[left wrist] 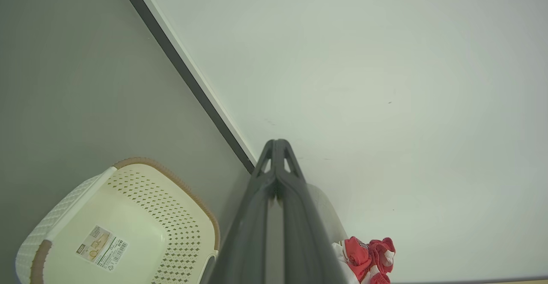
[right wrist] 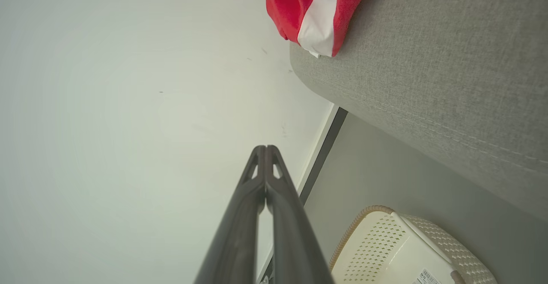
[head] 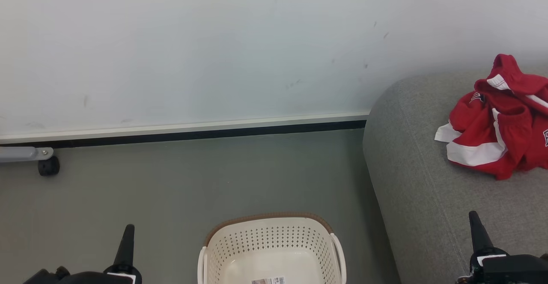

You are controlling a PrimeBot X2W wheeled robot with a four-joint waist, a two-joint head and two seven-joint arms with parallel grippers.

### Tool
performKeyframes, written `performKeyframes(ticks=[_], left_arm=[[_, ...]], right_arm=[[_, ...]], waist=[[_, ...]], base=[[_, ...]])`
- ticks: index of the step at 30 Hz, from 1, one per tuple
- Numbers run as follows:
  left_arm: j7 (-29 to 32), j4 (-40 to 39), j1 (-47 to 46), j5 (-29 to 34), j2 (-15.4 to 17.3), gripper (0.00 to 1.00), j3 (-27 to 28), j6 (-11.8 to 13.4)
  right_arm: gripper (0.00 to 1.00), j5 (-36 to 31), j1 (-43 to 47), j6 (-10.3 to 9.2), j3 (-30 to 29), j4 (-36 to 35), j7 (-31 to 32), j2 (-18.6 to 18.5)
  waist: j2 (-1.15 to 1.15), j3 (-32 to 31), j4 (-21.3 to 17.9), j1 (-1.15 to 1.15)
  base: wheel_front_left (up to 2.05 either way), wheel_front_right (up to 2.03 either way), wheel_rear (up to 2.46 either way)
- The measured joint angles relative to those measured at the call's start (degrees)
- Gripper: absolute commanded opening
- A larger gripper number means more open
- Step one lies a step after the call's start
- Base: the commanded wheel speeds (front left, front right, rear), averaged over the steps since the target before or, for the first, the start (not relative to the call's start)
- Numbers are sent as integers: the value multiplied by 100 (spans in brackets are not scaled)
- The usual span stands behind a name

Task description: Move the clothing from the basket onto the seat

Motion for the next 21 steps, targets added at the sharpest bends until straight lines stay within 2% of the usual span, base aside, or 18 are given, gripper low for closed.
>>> performKeyframes(ticks=[21], left_arm=[[412,235,-331,-1501,-103,0,285,-304]], right_arm=[[0,1577,-166,300,-380,267,419,152]], waist=[[0,13,43,0]], base=[[0,0,0]])
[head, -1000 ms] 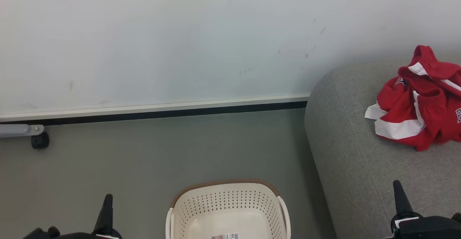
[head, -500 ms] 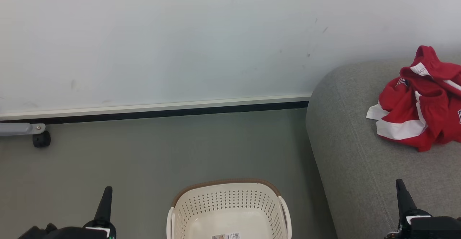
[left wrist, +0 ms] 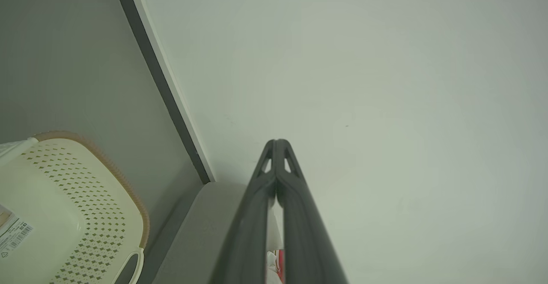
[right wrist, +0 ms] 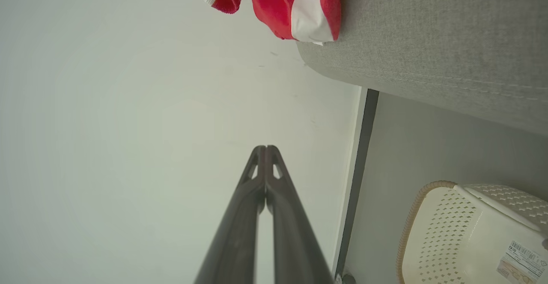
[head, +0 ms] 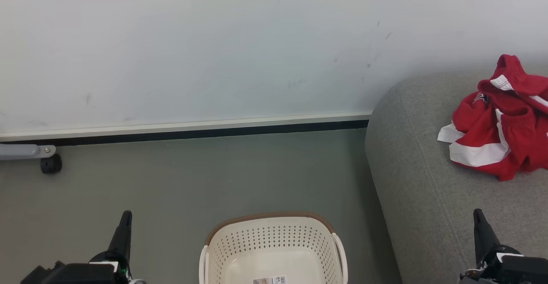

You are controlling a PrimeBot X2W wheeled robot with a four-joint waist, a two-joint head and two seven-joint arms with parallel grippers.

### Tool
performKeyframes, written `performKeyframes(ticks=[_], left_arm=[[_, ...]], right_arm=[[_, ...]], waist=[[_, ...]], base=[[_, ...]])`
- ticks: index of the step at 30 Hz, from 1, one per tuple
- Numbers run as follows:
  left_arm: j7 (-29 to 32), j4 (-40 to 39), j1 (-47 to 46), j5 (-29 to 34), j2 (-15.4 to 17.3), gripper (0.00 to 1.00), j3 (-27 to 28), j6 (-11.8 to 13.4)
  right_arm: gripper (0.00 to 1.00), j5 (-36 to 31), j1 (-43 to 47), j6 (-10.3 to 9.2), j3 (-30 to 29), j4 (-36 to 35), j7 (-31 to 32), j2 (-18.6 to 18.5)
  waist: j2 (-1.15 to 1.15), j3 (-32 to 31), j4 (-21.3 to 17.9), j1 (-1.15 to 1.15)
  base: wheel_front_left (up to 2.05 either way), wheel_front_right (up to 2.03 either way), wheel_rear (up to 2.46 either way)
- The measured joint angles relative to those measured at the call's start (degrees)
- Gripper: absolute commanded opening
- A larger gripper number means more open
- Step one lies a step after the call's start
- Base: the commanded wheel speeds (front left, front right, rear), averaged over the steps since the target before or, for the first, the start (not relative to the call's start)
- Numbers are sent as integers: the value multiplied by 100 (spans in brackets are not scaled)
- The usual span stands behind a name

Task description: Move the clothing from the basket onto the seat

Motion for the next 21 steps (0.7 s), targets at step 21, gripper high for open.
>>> performKeyframes(ticks=[21], left_arm=[[44,27,-66,-194,-13,0,29,-46]], right_arm=[[0,154,-73,35,-40,27,48,18]], waist=[[0,1,4,0]], base=[[0,0,0]])
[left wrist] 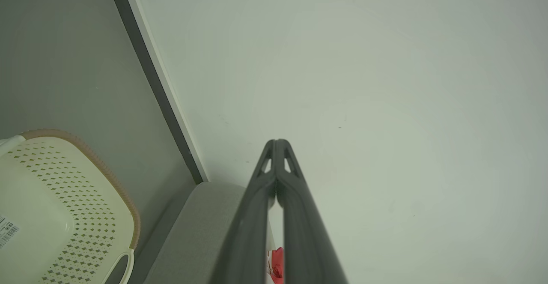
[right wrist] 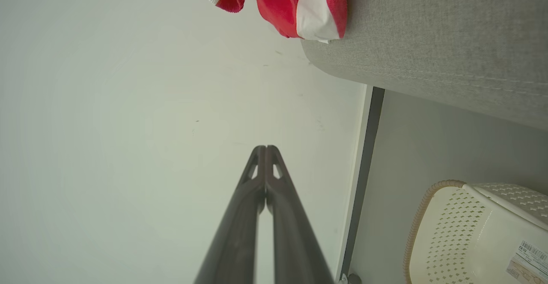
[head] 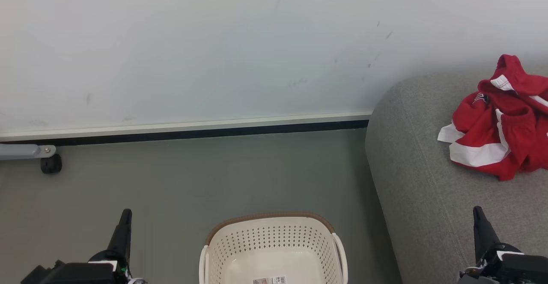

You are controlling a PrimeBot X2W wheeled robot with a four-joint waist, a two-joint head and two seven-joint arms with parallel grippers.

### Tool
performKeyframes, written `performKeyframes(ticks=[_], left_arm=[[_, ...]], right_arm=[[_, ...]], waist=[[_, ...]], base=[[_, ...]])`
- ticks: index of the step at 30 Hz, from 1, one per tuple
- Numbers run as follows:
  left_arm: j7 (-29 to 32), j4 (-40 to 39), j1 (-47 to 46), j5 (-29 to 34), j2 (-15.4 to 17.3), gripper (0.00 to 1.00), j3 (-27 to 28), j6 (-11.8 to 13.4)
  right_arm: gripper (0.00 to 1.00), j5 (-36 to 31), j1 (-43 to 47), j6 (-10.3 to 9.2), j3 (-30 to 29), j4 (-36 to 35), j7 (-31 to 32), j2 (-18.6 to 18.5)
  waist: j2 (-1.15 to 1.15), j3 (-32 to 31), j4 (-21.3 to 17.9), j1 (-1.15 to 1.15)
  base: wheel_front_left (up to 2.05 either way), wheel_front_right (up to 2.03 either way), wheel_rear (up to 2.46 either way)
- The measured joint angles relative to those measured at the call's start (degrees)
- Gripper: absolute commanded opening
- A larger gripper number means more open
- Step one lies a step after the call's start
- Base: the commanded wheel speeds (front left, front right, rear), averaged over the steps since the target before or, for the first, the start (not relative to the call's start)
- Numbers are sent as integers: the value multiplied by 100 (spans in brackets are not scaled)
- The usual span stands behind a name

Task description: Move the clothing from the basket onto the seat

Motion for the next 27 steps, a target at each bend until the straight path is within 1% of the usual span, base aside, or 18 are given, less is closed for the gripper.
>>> performKeyframes(ticks=[27], left_arm=[[0,3,0,-1,0,0,0,0]], right_arm=[[0,1,0,0,0,0,-1,0]], waist=[[0,0,0,0]], base=[[0,0,0]])
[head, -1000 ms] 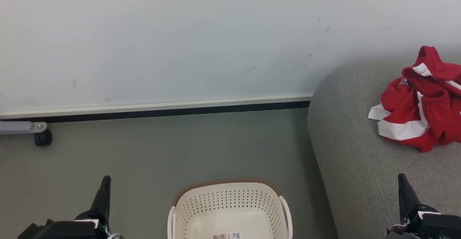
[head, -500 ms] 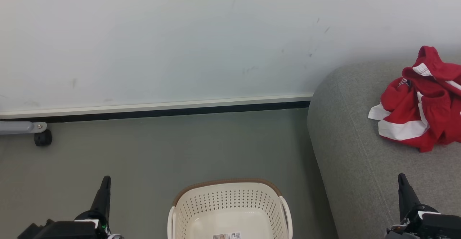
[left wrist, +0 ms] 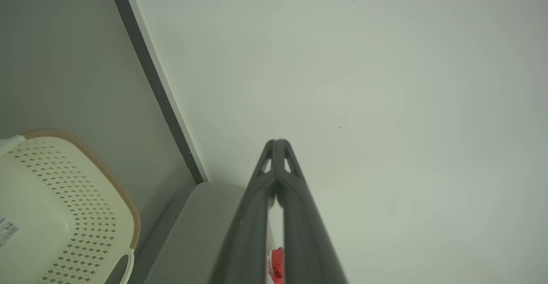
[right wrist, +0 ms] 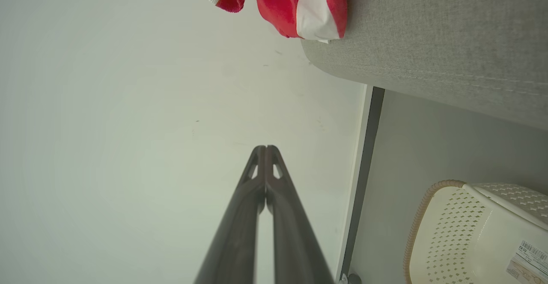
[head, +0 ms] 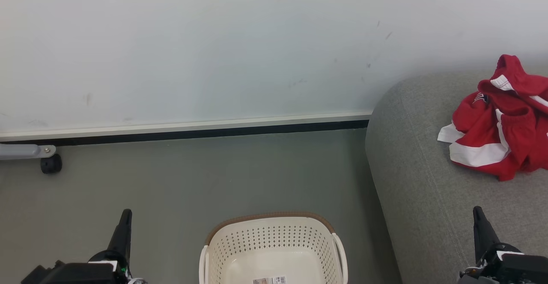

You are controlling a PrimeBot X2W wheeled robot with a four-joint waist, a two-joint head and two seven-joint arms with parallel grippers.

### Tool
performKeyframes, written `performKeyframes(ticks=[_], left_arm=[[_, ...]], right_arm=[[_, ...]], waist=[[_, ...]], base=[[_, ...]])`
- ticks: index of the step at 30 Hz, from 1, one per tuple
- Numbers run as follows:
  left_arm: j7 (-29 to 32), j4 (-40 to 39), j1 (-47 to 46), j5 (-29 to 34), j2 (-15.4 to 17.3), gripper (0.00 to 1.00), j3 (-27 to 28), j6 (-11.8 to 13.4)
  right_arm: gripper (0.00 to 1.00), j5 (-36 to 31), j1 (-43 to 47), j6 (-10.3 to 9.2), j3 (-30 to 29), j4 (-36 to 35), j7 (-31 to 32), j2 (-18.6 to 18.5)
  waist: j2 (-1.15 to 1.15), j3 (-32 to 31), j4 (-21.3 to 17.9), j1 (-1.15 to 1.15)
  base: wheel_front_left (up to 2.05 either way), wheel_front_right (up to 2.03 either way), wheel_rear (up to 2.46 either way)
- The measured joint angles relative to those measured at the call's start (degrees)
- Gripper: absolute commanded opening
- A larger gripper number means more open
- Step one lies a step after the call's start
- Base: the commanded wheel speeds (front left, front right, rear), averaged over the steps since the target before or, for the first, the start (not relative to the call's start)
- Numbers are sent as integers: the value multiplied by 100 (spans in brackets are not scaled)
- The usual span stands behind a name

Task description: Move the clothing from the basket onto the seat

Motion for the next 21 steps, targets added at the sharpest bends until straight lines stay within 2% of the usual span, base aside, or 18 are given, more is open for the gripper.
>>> performKeyframes(ticks=[21], left_arm=[[0,1,0,0,0,0,0,0]], right_arm=[[0,0,0,0,0,0,0,0]], waist=[[0,0,0,0]], base=[[0,0,0]])
